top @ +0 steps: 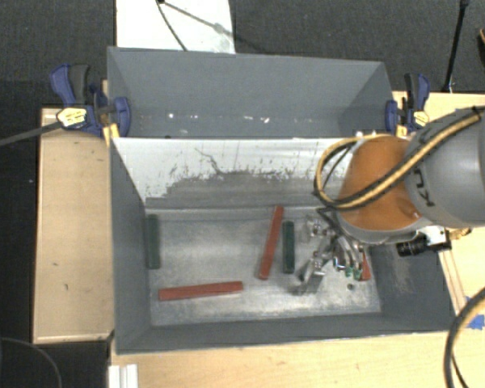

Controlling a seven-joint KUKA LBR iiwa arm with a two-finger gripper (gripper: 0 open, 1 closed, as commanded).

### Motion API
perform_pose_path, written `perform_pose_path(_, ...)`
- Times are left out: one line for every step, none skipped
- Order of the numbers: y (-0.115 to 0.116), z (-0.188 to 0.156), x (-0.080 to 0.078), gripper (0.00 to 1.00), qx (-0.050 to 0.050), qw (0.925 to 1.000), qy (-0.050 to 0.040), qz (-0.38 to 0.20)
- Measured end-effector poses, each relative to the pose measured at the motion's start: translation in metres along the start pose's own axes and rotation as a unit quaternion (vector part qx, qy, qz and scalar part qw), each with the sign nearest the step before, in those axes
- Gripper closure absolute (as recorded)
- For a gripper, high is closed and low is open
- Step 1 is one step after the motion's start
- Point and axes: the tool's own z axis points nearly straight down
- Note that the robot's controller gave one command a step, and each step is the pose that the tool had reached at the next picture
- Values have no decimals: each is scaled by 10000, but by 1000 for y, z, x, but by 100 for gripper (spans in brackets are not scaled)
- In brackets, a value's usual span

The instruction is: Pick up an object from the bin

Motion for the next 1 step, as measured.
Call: perform_pose_path(71, -11, -51, 0, -10, 9915, 7, 1304)
